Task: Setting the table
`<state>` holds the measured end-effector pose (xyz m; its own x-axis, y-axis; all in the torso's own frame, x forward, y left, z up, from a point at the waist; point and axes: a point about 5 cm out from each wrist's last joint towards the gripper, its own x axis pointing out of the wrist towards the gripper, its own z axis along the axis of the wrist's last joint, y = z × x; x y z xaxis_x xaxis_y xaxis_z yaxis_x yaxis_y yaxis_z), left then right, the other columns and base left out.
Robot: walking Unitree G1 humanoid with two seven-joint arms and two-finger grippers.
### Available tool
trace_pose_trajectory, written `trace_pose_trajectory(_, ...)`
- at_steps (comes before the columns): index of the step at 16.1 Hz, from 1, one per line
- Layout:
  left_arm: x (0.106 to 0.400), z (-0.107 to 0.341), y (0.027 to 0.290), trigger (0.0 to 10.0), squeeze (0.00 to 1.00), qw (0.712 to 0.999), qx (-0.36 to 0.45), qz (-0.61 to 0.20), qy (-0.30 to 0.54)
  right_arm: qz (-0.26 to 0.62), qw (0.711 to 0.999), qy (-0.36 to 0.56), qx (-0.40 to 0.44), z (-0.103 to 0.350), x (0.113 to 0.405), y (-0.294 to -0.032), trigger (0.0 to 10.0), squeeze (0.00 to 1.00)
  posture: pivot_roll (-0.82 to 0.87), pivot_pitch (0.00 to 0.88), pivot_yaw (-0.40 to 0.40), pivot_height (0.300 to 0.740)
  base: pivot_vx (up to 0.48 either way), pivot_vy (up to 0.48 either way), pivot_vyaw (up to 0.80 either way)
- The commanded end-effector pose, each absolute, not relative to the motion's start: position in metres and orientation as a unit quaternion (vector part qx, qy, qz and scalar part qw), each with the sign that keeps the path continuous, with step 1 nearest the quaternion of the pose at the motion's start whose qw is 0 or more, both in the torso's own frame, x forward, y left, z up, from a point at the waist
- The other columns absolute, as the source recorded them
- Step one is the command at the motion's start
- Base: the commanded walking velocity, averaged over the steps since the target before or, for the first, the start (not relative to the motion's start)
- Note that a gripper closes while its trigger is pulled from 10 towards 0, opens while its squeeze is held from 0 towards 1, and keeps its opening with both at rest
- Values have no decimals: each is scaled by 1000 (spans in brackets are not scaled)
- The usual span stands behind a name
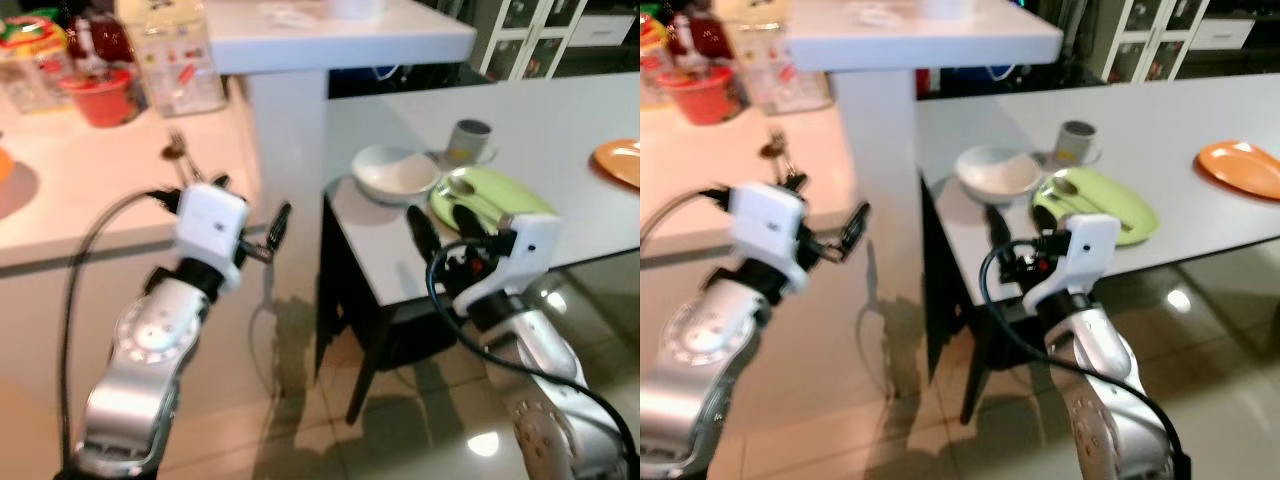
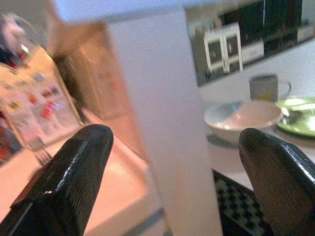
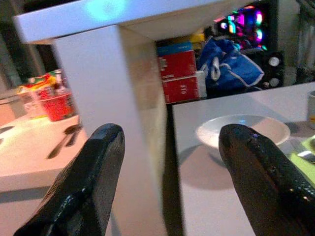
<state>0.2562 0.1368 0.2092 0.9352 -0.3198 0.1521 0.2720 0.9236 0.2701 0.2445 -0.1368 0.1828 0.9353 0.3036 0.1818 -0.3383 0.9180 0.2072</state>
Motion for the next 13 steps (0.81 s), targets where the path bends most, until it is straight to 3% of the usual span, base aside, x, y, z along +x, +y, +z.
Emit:
trace_pose_trajectory(1,255,211,134,10000,0,975,118,-158,-101,167,977,-56,118,177,242,-140,10000,0,36,0,-20,740,0,439,0)
trace_pose_trajectory(13,257,211,137,10000,0,977,119,-147,-96,178,976,-58,114,182,247,-136,10000,0,32,0,-18,740,0,437,0)
